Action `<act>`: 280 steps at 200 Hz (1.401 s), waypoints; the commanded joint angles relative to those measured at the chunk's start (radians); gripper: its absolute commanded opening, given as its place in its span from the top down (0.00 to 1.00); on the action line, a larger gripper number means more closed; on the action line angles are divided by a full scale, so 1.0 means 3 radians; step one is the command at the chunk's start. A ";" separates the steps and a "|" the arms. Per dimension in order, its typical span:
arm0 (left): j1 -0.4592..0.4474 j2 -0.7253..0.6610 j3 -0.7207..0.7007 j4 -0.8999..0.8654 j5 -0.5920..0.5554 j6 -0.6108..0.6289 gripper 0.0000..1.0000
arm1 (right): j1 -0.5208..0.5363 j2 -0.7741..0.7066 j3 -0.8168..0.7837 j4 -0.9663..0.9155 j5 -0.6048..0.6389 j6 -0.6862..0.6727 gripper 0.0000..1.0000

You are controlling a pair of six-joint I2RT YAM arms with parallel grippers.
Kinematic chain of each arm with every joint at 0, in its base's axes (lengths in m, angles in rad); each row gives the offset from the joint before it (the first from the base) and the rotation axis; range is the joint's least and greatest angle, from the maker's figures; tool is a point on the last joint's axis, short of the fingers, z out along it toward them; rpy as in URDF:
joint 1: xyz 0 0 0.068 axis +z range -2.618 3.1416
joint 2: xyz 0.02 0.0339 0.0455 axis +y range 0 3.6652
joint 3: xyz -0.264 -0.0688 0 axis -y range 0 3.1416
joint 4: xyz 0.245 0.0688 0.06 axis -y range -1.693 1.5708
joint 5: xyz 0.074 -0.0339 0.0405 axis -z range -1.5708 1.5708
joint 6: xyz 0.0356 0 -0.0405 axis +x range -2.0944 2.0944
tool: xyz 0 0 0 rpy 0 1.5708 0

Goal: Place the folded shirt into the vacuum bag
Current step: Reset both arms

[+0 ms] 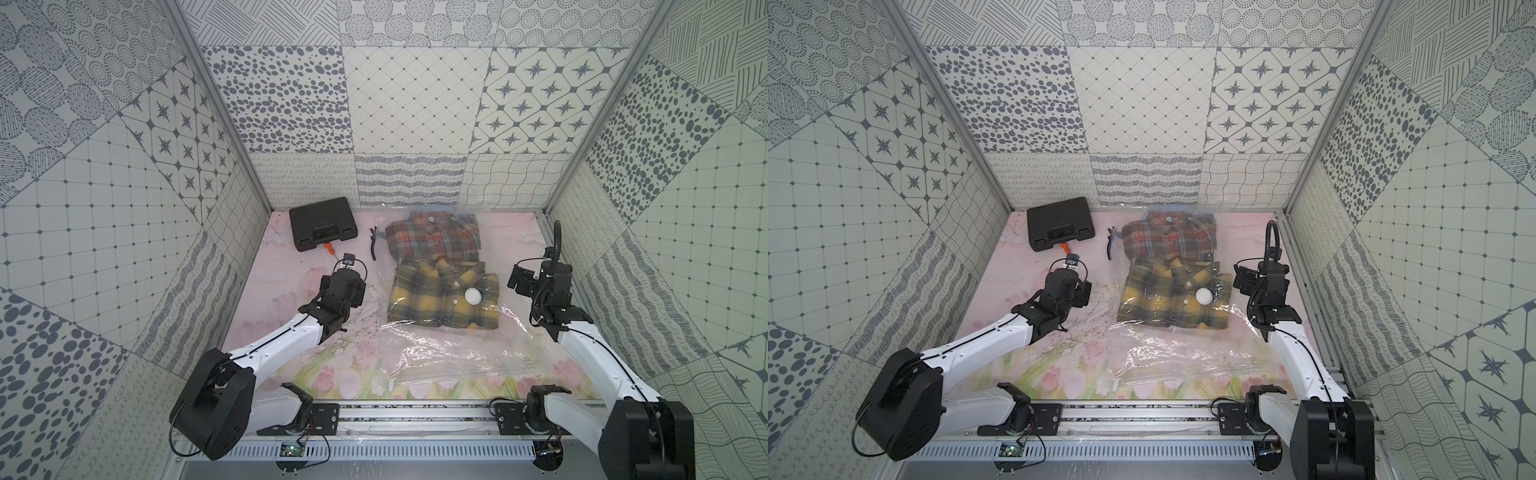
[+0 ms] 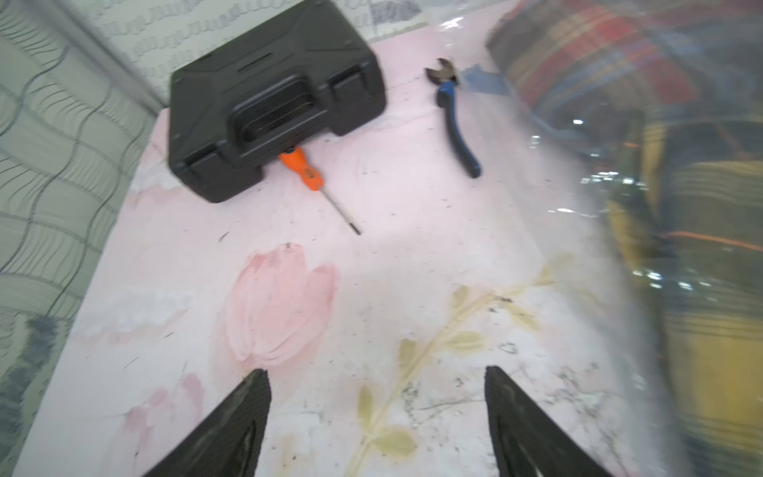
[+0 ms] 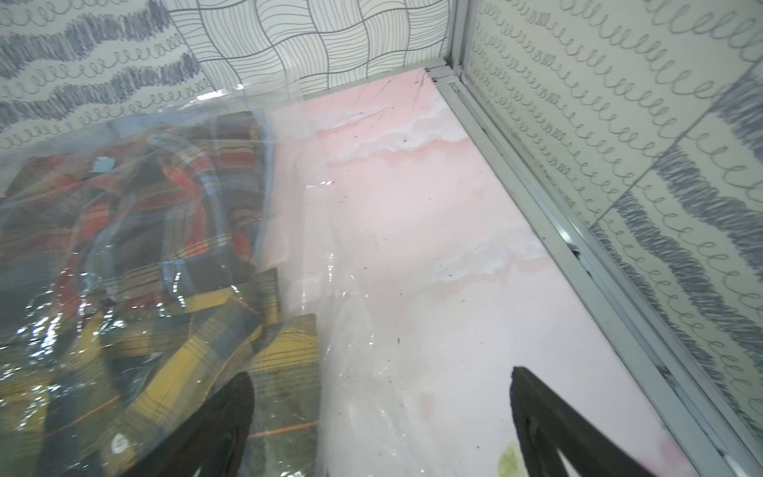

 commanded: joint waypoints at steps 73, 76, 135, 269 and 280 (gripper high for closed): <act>0.1123 0.0395 -0.0669 0.1835 0.0825 0.0211 0.16 | -0.0189 0.0673 -0.0677 0.2038 -0.0304 -0.0130 0.02; 0.1137 0.0443 -0.0658 0.1854 0.0844 0.0231 0.17 | -0.0188 0.0730 -0.0696 0.2145 -0.0328 -0.0127 0.02; 0.1466 0.1005 -0.0618 0.2437 0.1372 0.0370 0.16 | -0.0006 0.1579 -0.0672 0.3123 -0.1162 -0.0535 0.02; 0.1599 0.1122 -0.0599 0.2474 0.1418 0.0226 0.01 | 0.0062 0.1656 -0.0575 0.3019 -0.0848 -0.0498 0.02; 0.1599 0.1131 -0.0608 0.2517 0.1420 0.0229 0.01 | 0.0072 0.1653 -0.0568 0.3013 -0.0830 -0.0502 0.02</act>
